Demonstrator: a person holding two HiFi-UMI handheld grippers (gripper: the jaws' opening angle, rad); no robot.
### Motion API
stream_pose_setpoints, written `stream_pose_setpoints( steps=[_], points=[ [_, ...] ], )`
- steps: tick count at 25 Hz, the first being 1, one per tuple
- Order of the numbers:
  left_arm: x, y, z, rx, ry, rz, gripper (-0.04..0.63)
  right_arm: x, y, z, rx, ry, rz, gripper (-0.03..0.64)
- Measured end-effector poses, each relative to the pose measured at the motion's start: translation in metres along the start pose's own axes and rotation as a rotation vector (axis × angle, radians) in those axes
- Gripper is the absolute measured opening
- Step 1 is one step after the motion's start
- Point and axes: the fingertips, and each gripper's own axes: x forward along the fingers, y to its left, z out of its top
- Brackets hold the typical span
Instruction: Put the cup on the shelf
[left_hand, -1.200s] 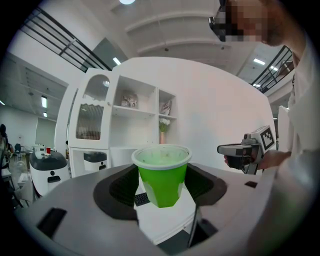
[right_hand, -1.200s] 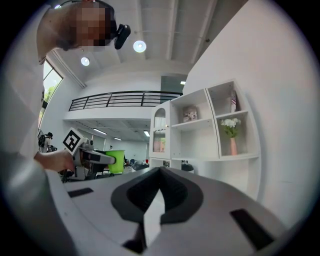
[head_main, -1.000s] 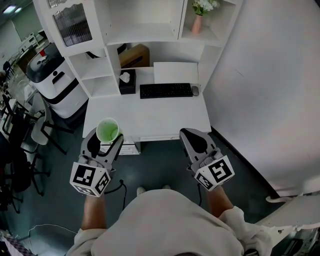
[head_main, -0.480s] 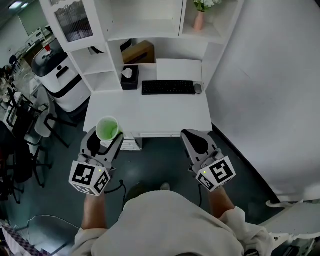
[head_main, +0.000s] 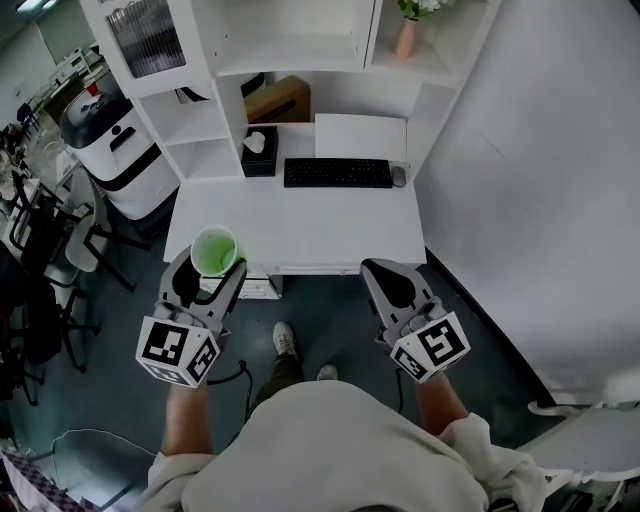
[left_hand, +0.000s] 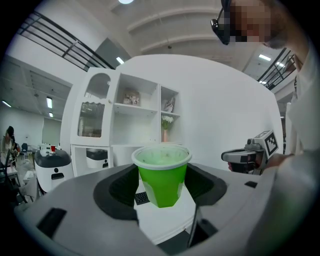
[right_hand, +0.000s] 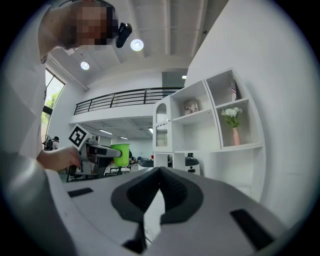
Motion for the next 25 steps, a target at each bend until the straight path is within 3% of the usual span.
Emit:
stream_pose_setpoints(
  steps=[25],
  points=[
    [0.155, 0.14, 0.008, -0.014, -0.01, -0.174, 0.288, 0.183, -0.067, 0.011, -0.028, 0.011, -0.119, 0.005]
  ],
)
